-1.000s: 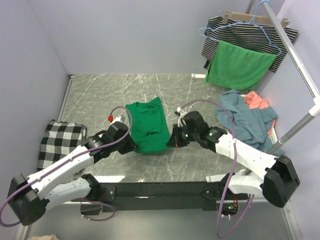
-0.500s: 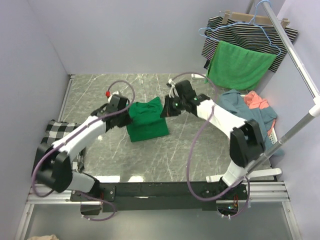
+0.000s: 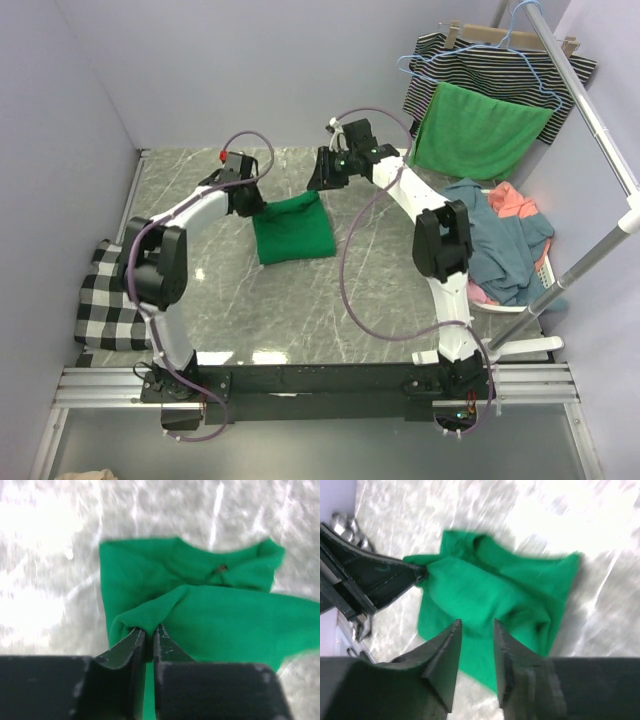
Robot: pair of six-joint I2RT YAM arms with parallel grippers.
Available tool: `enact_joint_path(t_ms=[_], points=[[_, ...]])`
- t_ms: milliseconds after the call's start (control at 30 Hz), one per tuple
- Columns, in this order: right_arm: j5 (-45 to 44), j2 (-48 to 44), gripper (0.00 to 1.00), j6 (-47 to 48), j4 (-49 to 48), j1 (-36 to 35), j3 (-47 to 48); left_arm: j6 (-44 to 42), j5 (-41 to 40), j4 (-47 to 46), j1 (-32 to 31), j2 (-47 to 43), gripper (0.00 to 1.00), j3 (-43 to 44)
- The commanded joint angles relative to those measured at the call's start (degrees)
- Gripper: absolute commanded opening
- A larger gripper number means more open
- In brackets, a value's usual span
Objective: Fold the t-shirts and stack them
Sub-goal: Fold the long partially folded tshirt into a neat square
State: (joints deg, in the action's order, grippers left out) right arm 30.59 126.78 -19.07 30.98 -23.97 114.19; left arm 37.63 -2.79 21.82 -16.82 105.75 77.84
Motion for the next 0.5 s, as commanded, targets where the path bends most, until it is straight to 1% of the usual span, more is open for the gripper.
enact_joint_path(t_ms=[0,33,67,100,133,167,200,233,267,333,367,400,467], points=[[1.5,7.2,0.4,-1.8,-0.5,3.0,10.4,-2.7,-0.2,-4.3,2.8,4.9,0.15,6.6],[0.8,8.2,0.45,-3.0,-3.0,3.5,11.4,-2.5,-0.6,-7.1,3.5,6.2,0.19,7.7],[1.0,10.3,0.47,-3.2,-3.6,3.9,13.0,-2.5,-0.6,-7.8,4.2,6.9,0.32,8.5],[1.2,10.9,0.48,-3.3,-4.3,4.9,15.6,-2.5,-1.1,-8.3,5.6,7.5,0.66,9.4],[-0.5,11.1,0.49,-3.1,-4.7,5.2,16.7,-2.9,-0.9,-7.9,6.3,8.6,0.7,11.9],[-1.1,10.5,0.49,-2.6,-4.4,5.4,17.4,-3.3,-0.5,-6.9,7.3,8.9,0.78,13.4],[-1.5,9.4,0.53,-1.7,-5.4,5.9,16.3,-3.9,-0.9,-6.5,7.6,8.5,0.86,14.3],[-2.3,6.3,0.56,-1.4,-6.3,5.9,14.6,-4.8,-1.9,-6.4,7.6,8.0,0.94,14.8],[-2.5,4.7,0.59,-1.3,-7.0,5.9,10.9,-5.1,-2.7,-6.4,7.7,7.4,0.99,14.5],[-2.0,2.0,0.61,-0.7,-7.3,5.8,8.3,-5.5,-0.4,-6.1,7.7,5.1,0.99,13.6],[-0.9,1.6,0.61,-0.5,-6.4,5.5,7.6,-5.6,1.9,-7.8,7.6,4.1,0.99,12.4],[-0.1,1.3,0.59,-0.2,-5.3,5.3,6.8,-5.6,7.7,-8.8,7.6,2.4,0.99,11.2],[0.5,0.1,0.58,0.2,-5.0,3.9,4.0,-4.8,13.6,-10.4,7.4,1.0,0.99,8.4]])
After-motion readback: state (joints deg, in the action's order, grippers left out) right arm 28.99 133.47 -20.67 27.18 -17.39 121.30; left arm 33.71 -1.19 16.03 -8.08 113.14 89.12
